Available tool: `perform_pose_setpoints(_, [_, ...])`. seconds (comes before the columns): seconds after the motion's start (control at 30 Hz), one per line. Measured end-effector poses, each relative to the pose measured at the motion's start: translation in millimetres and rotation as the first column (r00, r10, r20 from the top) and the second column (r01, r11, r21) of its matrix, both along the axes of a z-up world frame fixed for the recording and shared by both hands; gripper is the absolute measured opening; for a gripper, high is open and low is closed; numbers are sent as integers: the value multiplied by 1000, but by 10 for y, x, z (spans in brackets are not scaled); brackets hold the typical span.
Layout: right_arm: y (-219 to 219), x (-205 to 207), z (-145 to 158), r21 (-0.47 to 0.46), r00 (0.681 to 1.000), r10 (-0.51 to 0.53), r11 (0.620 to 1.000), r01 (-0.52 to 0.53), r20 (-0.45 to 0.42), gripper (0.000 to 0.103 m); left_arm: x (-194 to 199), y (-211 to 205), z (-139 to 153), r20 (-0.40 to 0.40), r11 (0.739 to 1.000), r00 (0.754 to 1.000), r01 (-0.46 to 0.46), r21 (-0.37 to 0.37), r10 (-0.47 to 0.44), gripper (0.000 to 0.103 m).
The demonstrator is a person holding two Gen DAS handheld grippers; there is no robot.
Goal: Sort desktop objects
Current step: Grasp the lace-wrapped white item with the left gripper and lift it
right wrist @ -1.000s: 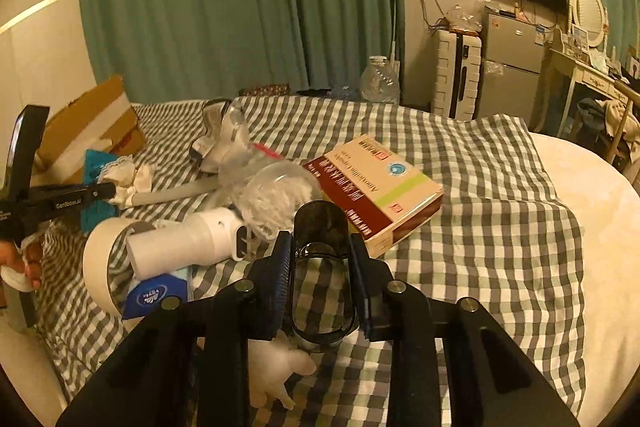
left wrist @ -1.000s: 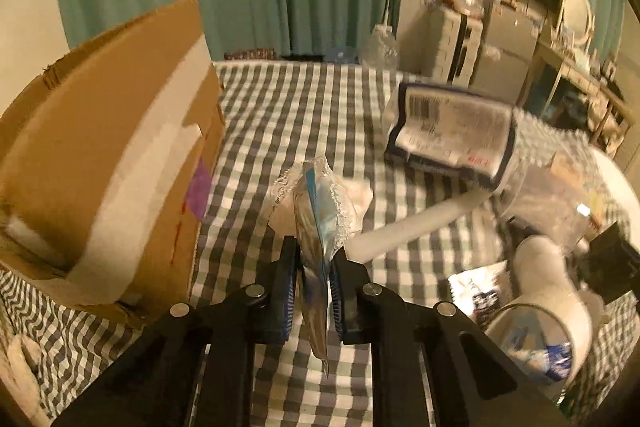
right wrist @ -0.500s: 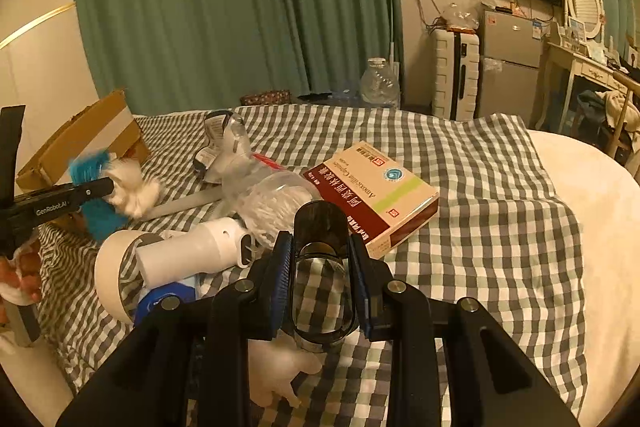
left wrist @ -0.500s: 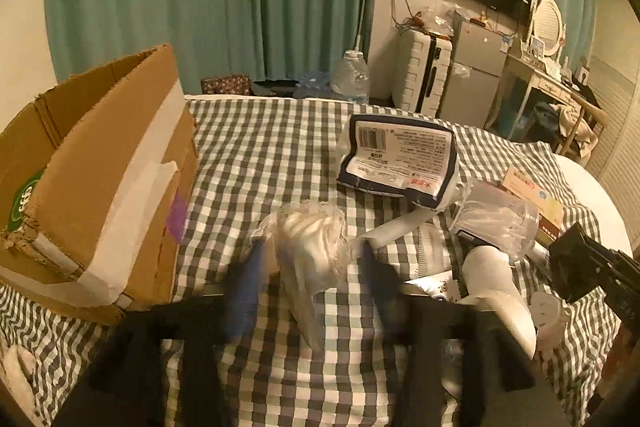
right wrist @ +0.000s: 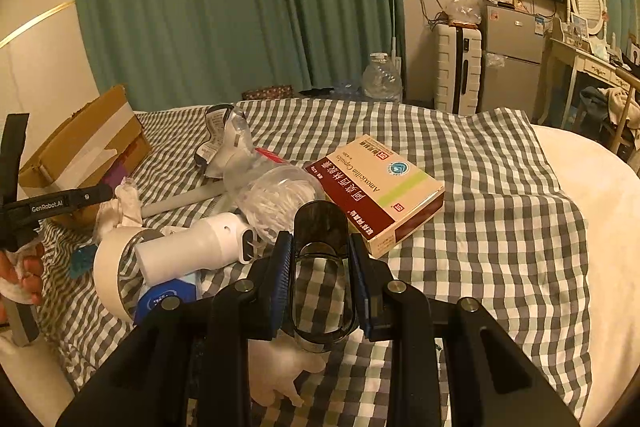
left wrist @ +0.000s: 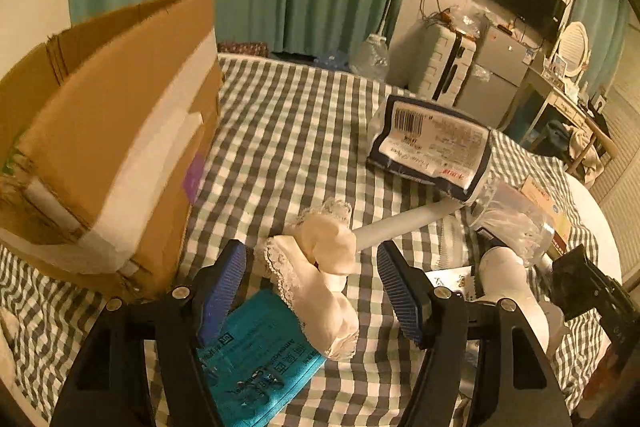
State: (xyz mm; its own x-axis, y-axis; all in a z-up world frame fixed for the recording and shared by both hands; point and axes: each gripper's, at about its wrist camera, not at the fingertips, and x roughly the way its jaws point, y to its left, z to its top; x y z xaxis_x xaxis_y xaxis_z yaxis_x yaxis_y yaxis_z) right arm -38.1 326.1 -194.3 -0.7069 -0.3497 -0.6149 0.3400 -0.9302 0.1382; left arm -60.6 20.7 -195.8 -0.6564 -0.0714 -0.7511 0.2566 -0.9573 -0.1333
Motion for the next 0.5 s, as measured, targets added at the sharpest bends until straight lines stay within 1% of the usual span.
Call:
perform_pose_setpoints(0.07, [-9, 11, 2, 3, 1000, 2, 1000, -2, 2, 28, -55, 59, -52, 23, 1000, 1000, 3, -9, -3, 71])
perform_pose_setpoints(0.1, [-13, 15, 3, 4, 1000, 3, 1000, -3, 1, 28, -95, 131, -79, 28, 999, 999, 23, -26, -22, 71])
perform_pose_setpoints(0.17, [-30, 31, 15, 5, 1000, 7, 1000, -7, -2, 28, -150, 251, -119, 41, 994, 998, 56, -98, -52, 71])
perform_pose_setpoints(0.2, [-33, 38, 25, 4, 1000, 12, 1000, -12, -5, 28, -192, 341, -167, 63, 983, 996, 76, -170, -66, 71])
perform_pose_setpoints(0.23, [-39, 42, 30, 4, 1000, 15, 1000, -15, -5, 28, -213, 387, -203, 79, 975, 994, 89, -204, -74, 71])
perform_pose_setpoints(0.27, [-41, 44, 37, 6, 1000, 14, 1000, -14, -7, 28, -228, 414, -244, 93, 970, 992, 102, -219, -83, 66])
perform_pose_setpoints(0.3, [-43, 47, 41, 7, 1000, 13, 1000, -13, -11, 28, -233, 407, -263, 98, 972, 991, 107, -211, -88, 58])
perform_pose_setpoints(0.33, [-42, 44, 38, 7, 1000, 15, 1000, -15, -8, 28, -235, 387, -275, 99, 975, 991, 106, -197, -88, 24])
perform_pose_setpoints(0.37, [-35, 41, 34, 6, 1000, 14, 1000, -14, -7, 28, -236, 352, -280, 99, 978, 992, 96, -183, -78, 12])
perform_pose_setpoints(0.5, [-25, 22, 22, 5, 1000, 10, 1000, -10, -2, 28, -149, 136, -220, 48, 995, 999, 16, -103, -11, 11])
